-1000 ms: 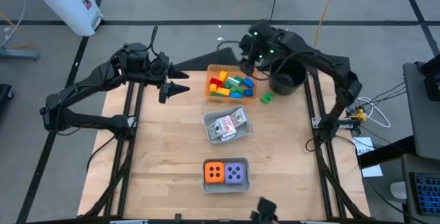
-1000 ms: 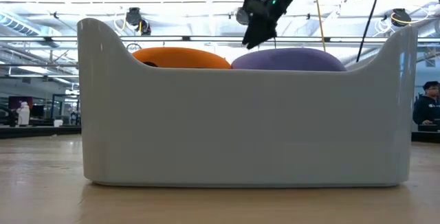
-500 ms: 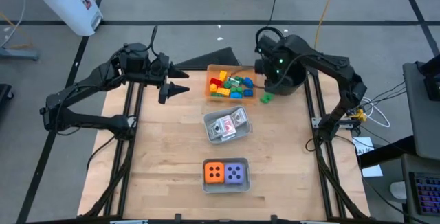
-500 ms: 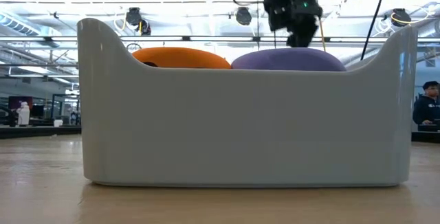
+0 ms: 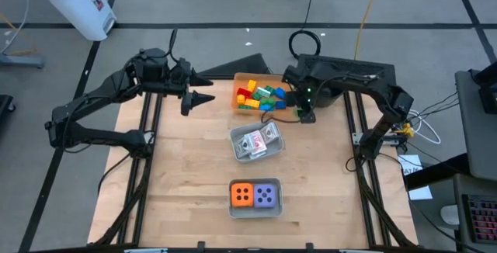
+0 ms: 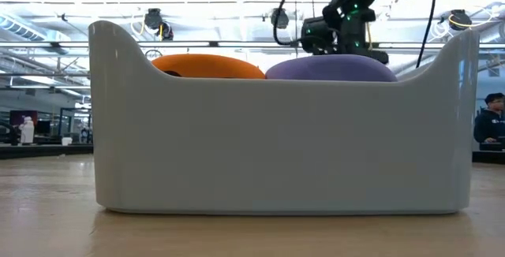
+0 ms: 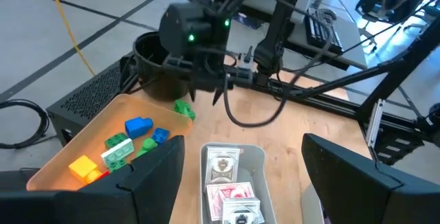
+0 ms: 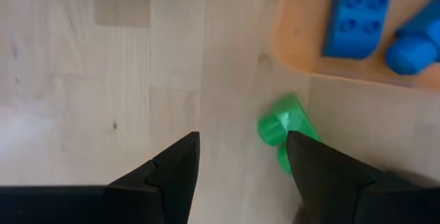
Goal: Pick & Place Toys
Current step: Put the green game piece into the orange bin
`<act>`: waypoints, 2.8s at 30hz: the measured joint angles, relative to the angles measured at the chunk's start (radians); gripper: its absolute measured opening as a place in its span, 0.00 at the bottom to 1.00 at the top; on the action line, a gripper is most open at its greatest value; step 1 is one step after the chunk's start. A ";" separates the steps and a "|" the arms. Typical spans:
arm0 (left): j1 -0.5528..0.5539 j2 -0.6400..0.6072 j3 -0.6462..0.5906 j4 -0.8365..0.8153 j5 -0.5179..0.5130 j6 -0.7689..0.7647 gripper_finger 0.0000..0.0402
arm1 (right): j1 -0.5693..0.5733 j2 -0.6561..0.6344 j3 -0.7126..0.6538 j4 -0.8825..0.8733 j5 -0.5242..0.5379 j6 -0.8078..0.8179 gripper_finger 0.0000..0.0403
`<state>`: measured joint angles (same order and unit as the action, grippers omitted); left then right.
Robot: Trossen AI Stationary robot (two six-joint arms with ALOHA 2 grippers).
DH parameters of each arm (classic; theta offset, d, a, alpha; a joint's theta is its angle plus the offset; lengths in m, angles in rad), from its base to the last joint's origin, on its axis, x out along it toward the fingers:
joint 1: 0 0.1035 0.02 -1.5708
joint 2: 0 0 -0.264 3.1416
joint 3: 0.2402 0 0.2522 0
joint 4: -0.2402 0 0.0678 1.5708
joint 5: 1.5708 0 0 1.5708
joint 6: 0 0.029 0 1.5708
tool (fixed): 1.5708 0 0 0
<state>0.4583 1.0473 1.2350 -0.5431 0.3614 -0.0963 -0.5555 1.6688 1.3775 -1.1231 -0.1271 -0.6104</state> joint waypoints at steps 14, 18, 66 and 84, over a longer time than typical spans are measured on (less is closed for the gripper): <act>0.000 0.000 0.000 0.002 -0.024 -0.017 0.73 | 0.014 0.000 -0.195 0.238 0.206 -0.139 0.52; 0.000 0.000 0.000 0.002 -0.024 -0.017 0.73 | 0.014 0.000 -0.225 0.264 0.208 -0.164 0.52; 0.000 0.013 -0.001 0.016 -0.048 -0.064 0.73 | 0.147 -0.022 -0.266 0.305 0.212 -0.034 0.17; 0.000 0.013 -0.001 0.023 -0.045 -0.042 0.73 | 0.198 -0.328 -0.161 0.251 0.228 0.244 0.03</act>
<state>0.4583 1.0603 1.2344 -0.5200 0.3167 -0.1385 -0.3580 1.3412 1.2170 -0.8722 0.1009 -0.3667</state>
